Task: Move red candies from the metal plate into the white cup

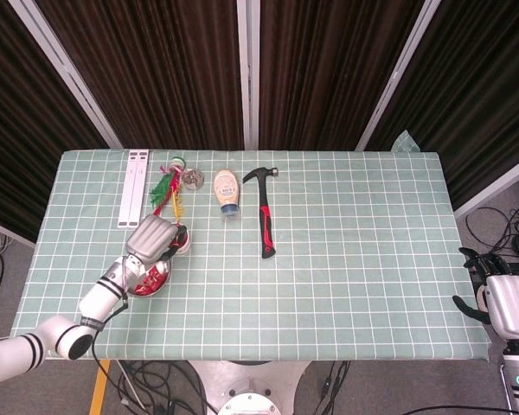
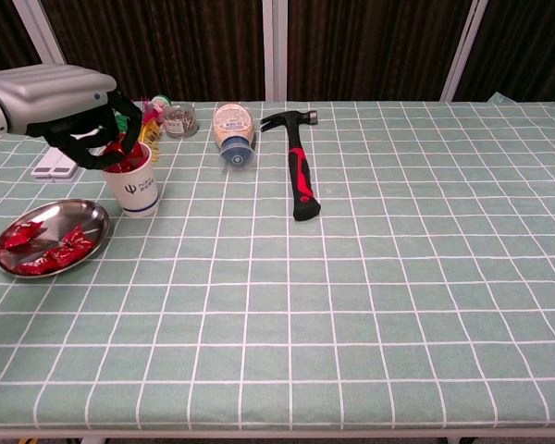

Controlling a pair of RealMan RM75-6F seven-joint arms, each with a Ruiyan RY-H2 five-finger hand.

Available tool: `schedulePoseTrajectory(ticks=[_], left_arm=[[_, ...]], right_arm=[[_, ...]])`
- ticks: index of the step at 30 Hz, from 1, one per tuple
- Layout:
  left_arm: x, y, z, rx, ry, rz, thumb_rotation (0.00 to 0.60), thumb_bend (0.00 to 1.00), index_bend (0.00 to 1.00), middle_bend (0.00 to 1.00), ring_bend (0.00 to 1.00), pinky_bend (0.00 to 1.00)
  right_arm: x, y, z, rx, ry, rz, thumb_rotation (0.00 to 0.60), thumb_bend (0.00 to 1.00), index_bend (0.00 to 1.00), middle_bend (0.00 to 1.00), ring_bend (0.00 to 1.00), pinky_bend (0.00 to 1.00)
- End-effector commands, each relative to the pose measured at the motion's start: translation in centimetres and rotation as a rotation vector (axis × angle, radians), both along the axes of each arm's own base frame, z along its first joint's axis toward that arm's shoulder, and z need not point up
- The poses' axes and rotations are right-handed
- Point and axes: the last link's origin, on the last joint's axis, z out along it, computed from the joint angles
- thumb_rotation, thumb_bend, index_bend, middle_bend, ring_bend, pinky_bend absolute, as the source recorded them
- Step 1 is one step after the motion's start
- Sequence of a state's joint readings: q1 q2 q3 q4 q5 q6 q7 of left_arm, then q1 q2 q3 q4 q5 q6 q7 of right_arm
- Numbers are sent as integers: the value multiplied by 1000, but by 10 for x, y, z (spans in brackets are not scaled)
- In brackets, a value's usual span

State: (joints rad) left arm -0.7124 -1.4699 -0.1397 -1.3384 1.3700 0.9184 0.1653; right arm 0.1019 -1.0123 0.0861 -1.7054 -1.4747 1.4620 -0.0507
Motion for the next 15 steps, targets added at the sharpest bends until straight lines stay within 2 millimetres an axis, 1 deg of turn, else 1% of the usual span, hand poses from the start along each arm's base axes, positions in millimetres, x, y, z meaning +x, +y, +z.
schedulePoseTrajectory(ticks=[1,4,8,15], left_arm=[[2,3,-6,-7,4,0,600,449,632,942,924,1000],[2,8,-11,-19,15,14,600,447,617,941,924,1000],[-1,12,-13,-13,37,27,600,446,580,933,923,1000],[-5,9,-7,-12,49,52,600,437,501,915,922,1000]], right_arm=[[-1,0,1,-1,1,-4,600,89,195,381,248,576],[-1,0,1,-2,-1,-4,600,89,195,381,248,576],[-2,1,1,-3,-1,-7,600,89,195,381,248,576],[-1,0,1,-2,-3,-3,600,89,196,381,248,577]])
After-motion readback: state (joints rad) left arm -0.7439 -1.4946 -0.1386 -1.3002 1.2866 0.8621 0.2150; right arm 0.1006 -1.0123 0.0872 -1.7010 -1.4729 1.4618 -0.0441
